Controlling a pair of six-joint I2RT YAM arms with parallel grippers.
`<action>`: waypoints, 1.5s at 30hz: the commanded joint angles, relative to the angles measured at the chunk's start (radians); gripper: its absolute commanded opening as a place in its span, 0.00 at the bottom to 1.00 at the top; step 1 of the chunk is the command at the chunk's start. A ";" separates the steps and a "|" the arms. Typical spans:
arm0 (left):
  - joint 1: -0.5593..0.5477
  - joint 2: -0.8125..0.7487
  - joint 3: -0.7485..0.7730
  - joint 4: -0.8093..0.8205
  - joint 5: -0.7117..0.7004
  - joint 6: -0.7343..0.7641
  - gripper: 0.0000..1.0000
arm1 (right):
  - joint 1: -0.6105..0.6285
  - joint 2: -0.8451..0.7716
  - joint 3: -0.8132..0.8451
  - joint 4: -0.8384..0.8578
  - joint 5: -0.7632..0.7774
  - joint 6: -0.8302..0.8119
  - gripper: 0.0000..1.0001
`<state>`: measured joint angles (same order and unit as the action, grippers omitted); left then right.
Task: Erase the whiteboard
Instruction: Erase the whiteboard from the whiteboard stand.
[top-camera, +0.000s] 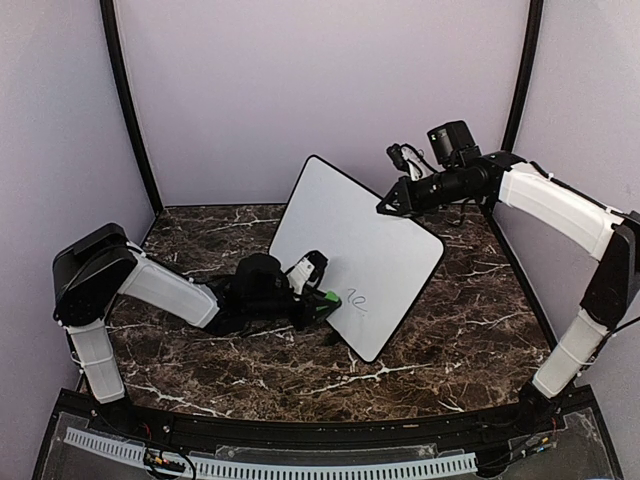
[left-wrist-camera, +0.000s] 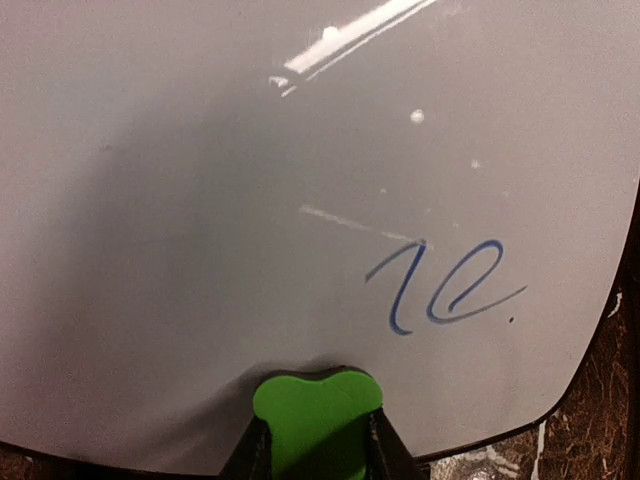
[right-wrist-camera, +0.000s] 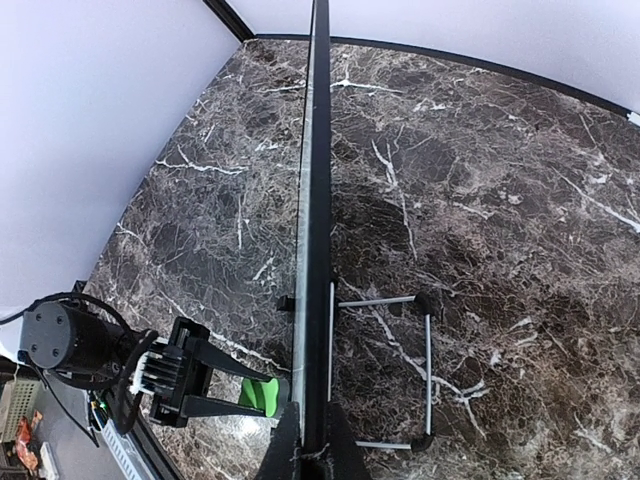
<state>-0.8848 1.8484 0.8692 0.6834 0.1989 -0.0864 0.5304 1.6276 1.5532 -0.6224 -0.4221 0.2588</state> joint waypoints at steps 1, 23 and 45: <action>-0.007 -0.044 -0.093 0.030 0.040 -0.030 0.00 | 0.060 0.049 -0.032 -0.127 -0.076 -0.078 0.00; -0.053 0.000 0.123 -0.039 -0.224 -0.004 0.00 | 0.061 0.043 -0.039 -0.125 -0.075 -0.076 0.00; -0.080 0.001 -0.020 0.027 -0.080 -0.029 0.00 | 0.063 0.043 -0.038 -0.125 -0.075 -0.075 0.00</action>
<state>-0.9607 1.8519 0.7990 0.7074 0.0990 -0.1135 0.5358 1.6337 1.5536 -0.6056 -0.4297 0.2447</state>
